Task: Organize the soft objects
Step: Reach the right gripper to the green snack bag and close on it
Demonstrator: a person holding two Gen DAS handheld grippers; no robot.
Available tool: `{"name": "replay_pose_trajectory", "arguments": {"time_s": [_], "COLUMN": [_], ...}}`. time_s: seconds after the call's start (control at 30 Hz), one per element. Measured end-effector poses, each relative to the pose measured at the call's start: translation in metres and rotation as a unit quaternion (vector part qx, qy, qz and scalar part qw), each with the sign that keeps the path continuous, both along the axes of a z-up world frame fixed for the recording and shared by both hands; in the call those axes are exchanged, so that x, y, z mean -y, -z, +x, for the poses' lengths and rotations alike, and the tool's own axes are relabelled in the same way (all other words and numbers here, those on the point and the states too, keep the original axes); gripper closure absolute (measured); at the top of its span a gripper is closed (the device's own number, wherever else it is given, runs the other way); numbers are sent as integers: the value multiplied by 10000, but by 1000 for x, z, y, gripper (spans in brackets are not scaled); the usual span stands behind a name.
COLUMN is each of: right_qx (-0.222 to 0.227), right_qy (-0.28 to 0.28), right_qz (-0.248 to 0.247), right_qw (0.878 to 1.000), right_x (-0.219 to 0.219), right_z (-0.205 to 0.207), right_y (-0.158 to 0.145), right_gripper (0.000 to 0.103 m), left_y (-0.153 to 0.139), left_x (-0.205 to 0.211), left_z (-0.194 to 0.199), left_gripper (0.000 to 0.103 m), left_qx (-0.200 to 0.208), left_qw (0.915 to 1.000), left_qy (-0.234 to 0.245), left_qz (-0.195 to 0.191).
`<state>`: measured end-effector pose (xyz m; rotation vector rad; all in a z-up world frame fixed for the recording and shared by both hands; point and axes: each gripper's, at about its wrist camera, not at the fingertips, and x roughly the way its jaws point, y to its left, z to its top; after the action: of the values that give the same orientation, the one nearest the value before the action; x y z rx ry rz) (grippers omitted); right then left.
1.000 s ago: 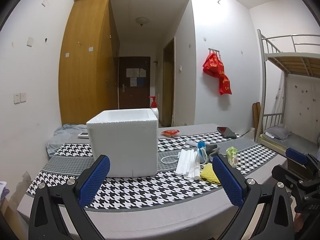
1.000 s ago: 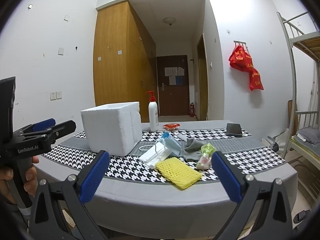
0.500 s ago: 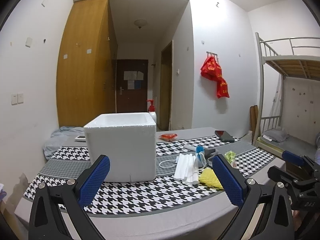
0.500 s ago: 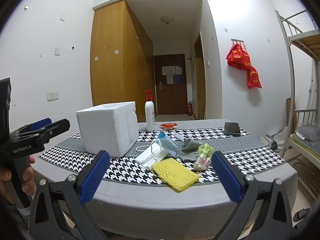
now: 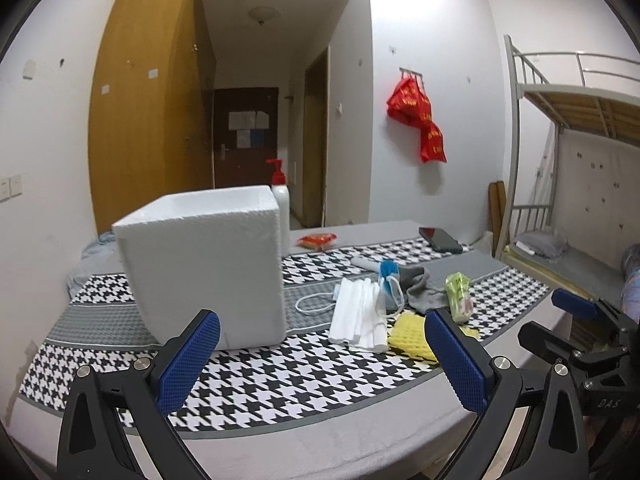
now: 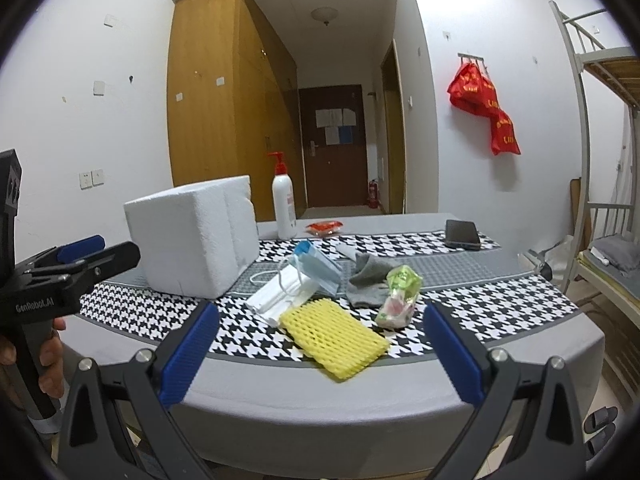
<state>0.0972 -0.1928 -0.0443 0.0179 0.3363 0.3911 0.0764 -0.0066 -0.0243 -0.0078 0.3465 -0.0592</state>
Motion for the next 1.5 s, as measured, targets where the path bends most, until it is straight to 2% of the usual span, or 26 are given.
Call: {"name": "replay_pose_trajectory", "arguments": {"time_s": [0.33, 0.57, 0.77, 0.97, 1.27, 1.5], "right_qx": [-277, -619, -735, -947, -1320, -1586], "right_qy": [247, 496, 526, 512, 207, 263], "right_qz": [-51, -77, -161, -211, -312, -309], "right_qw": [9993, 9968, 9958, 9940, 9905, 9865], "right_x": [14, 26, 27, 27, 18, 24], "right_z": [29, 54, 74, 99, 133, 154], "right_y": [11, 23, 27, 29, 40, 46], "right_gripper": [0, 0, 0, 0, 0, 0], "left_y": [14, 29, 36, 42, 50, 53], "left_x": [25, 35, 42, 40, 42, 48], "left_z": [25, 45, 56, 64, 80, 92], "left_gripper": [1, 1, 1, 1, 1, 1], "left_qx": [-377, -696, -906, -987, -1101, -1175], "left_qw": [9982, 9959, 9934, 9933, 9926, 9919], "left_qy": [433, 525, 667, 590, 502, 471], "left_qz": [197, 220, 242, 147, 59, 79]}}
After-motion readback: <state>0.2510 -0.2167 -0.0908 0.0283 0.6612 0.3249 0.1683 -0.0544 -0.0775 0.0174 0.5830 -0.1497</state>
